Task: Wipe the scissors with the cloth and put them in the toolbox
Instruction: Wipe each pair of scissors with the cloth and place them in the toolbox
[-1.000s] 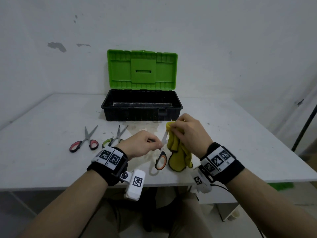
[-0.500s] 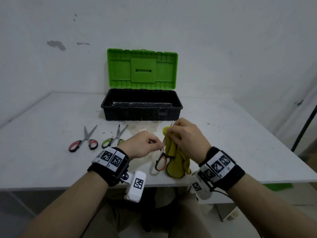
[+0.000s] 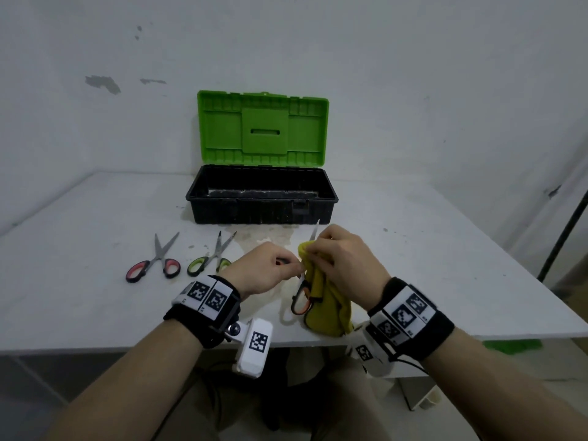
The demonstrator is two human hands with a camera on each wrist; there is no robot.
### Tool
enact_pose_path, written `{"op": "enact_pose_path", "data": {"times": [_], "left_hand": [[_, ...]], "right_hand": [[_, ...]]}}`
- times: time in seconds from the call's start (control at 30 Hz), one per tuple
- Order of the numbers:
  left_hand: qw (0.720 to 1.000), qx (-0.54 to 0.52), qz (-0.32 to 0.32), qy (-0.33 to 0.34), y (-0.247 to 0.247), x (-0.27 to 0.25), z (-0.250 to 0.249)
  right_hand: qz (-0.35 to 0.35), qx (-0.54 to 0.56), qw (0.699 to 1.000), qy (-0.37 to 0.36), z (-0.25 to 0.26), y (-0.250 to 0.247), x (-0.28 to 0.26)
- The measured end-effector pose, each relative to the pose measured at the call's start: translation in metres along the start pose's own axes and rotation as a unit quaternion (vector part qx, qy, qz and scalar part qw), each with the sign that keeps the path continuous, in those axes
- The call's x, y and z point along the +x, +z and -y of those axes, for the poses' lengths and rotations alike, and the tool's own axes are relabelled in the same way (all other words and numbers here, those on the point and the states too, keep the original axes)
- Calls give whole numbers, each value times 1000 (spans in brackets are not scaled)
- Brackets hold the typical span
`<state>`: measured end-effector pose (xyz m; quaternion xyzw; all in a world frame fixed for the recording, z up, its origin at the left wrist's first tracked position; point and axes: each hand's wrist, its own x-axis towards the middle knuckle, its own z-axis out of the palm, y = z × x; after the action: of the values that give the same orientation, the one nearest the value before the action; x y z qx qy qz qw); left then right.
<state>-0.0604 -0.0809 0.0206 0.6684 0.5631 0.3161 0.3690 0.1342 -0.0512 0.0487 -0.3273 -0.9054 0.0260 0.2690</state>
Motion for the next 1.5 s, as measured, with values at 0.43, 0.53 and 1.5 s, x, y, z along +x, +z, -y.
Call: {"op": "enact_pose_path", "data": {"times": [0.43,0.53,1.5], "left_hand": [[999,-32,-11,-16,1,-3,5],[1000,-2,1,-5,4,-4,2],[947,-303,-36,-102,19,0,0]], "right_hand": [[15,-2,1000,-4,9,0,-7],[-3,-1,1000,17,0,3,0],[51,-4,998,30,0,-14,-13]]}}
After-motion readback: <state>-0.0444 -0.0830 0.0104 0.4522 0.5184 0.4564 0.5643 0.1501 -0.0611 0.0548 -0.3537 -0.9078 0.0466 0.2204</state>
